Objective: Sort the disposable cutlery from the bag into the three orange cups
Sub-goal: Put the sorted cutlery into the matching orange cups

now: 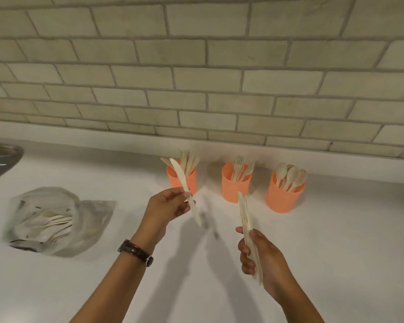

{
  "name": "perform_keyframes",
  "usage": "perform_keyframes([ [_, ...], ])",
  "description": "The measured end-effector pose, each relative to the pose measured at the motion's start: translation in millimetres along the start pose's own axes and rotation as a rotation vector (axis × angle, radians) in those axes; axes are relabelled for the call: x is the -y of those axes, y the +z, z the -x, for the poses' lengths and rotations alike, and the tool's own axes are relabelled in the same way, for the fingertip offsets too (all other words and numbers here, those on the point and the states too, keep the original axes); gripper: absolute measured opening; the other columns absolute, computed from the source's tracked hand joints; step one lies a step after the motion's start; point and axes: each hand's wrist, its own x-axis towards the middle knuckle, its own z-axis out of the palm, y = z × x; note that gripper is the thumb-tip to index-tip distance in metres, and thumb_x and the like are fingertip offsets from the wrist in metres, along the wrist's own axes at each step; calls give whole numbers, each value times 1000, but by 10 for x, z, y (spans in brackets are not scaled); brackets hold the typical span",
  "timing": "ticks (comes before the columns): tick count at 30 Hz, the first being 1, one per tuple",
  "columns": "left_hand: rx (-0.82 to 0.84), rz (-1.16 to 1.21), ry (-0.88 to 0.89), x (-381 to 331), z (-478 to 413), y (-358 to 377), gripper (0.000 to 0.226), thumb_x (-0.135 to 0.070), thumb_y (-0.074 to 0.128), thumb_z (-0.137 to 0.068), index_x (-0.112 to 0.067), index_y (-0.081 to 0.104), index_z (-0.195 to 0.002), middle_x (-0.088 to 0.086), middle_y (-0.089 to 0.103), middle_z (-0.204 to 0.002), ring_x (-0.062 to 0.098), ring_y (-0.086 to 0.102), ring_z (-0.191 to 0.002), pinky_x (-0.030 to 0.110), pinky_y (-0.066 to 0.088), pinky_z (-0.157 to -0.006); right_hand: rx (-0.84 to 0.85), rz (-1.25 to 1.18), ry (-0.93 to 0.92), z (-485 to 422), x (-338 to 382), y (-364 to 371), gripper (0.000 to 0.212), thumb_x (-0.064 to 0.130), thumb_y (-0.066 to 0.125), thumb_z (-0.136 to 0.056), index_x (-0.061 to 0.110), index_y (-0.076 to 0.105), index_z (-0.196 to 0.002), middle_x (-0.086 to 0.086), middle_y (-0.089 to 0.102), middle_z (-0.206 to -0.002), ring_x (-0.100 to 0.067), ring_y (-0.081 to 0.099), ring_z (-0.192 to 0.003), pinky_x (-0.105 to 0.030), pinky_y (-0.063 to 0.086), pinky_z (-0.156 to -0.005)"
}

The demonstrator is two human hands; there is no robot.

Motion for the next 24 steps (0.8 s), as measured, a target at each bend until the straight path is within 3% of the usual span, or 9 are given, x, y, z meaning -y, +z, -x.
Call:
perform_keyframes([
  [4,-128,-162,168,-230,-719,-289,4,-14,67,-82,-16,70,-81,2,71,-77,13,65,-71,26,50,-71,-66,-50,-28,-213,-98,435,21,19,35,-100,7,52,-100,-2,41,-58,-16,34,-44,-24,29,-45],
  [6,-150,-259,247,-296,-1052,-346,5,-19,69,-80,-17,71,-83,-3,72,-77,9,66,-70,25,50,-71,-120,-69,-83,-311,-167,655,16,19,38,-100,8,49,-95,-3,46,-59,-21,44,-49,-30,38,-52],
  [8,-138,-341,277,-271,-1310,-354,6,-24,69,-80,-20,71,-84,-4,73,-81,9,66,-71,22,49,-66,-194,67,-168,-407,-224,829,17,25,40,-100,11,46,-93,-2,50,-61,-18,51,-57,-30,39,-63],
  [11,-73,-530,253,-92,-1540,-376,14,-27,66,-81,-22,73,-91,-9,71,-85,10,66,-79,22,47,-66,-303,324,-317,-544,-215,1068,19,24,39,-100,10,44,-88,-2,54,-68,0,50,-58,-13,40,-61],
  [13,-26,-617,243,25,-1606,-419,14,-24,67,-79,-21,74,-91,-6,72,-89,17,67,-85,27,51,-74,-360,411,-388,-664,-165,1195,22,19,35,-101,8,43,-83,-4,54,-72,1,49,-61,-8,40,-60],
  [15,-44,-608,280,94,-1585,-478,15,-20,70,-77,-18,73,-91,0,70,-94,19,65,-87,27,49,-76,-388,459,-420,-810,-75,1267,23,18,35,-101,9,44,-82,-4,53,-77,-6,48,-67,-10,41,-62],
  [18,-74,-532,346,78,-1410,-629,16,-19,68,-80,-21,72,-95,-4,63,-104,6,57,-79,14,40,-73,-368,498,-432,-1060,197,1393,18,26,41,-99,14,46,-86,0,47,-75,-11,46,-65,-21,43,-64],
  [22,-69,-472,396,22,-1079,-917,19,-20,65,-83,-38,66,-80,-17,64,-90,1,50,-61,8,38,-61,-362,540,-557,-1463,582,1609,12,14,48,-97,7,51,-88,1,56,-68,-1,58,-53,-19,53,-56],
  [24,-67,-436,383,-24,-913,-1072,18,-19,64,-84,-36,69,-81,-19,66,-87,3,47,-56,7,39,-60,-393,610,-562,-1681,694,1723,16,17,51,-95,2,56,-95,-4,62,-73,-6,61,-57,-19,52,-57],
])
